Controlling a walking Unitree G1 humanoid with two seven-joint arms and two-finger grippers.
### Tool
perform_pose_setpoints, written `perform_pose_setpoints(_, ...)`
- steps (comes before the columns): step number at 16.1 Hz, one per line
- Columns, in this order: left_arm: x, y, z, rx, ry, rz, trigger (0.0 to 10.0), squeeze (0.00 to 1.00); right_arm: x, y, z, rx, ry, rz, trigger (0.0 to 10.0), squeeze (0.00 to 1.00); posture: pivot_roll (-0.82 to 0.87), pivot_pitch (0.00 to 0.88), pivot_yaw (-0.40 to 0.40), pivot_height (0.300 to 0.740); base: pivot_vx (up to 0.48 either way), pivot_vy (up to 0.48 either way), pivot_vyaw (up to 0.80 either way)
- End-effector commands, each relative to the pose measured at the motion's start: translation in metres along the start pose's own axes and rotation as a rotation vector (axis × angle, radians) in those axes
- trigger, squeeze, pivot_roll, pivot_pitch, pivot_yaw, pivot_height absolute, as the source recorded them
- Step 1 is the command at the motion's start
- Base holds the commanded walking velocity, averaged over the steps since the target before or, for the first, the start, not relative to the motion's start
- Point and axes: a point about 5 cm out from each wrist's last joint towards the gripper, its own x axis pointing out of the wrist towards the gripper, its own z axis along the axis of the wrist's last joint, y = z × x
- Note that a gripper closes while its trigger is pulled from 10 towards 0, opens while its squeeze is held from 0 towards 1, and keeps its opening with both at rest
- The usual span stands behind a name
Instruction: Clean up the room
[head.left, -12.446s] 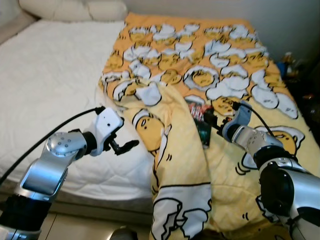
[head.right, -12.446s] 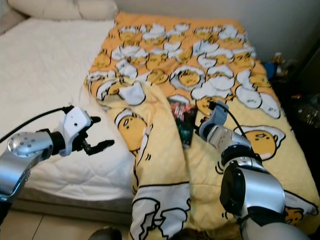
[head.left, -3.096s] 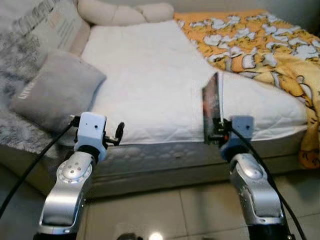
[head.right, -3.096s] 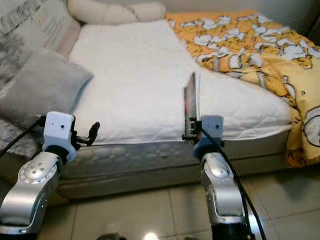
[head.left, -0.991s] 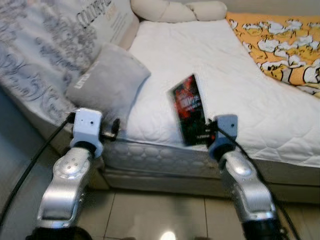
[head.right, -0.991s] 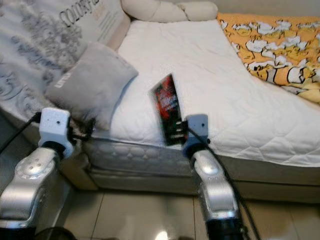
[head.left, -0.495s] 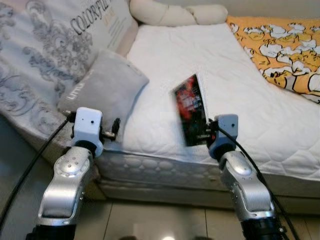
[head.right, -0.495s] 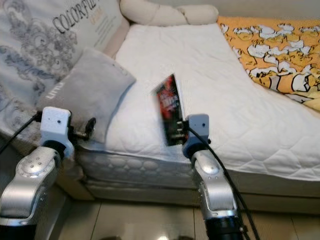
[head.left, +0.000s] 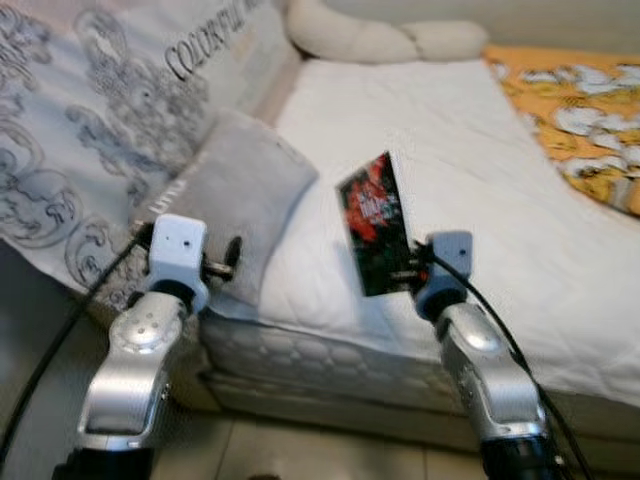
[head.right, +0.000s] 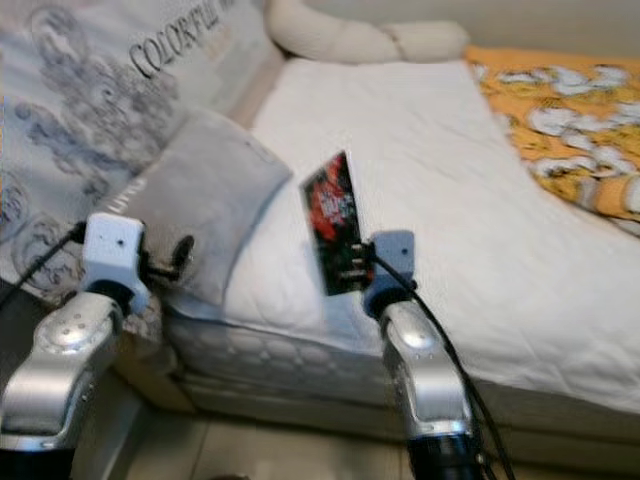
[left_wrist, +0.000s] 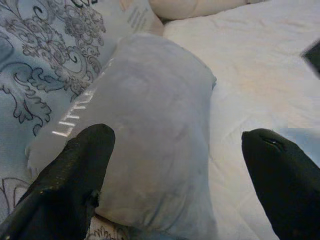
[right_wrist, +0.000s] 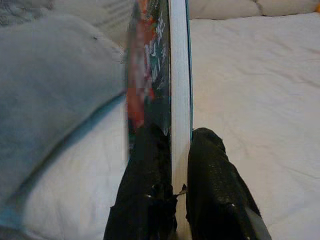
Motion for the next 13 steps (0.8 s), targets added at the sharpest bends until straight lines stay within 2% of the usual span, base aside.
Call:
perform_pose_setpoints(1,-0.0004,0.0055,0.0025,0.015,-0.006,0.017,10.0,0.68,0.0017,-0.0001,0.0139,0.012,-0.061,-0.01,10.0,0.0,0.0,0.0,0.032,0.74,0.352,0.0,0.0)
perform_pose_setpoints(13,0.0002,0.0042,0.0026,0.019,-0.007,0.01,10.0,0.69,0.0024,0.0002,0.0141,0.013,-0.058,-0.009,10.0,0.0,0.0,0.0,0.034,0.74,0.348,0.0,0.0)
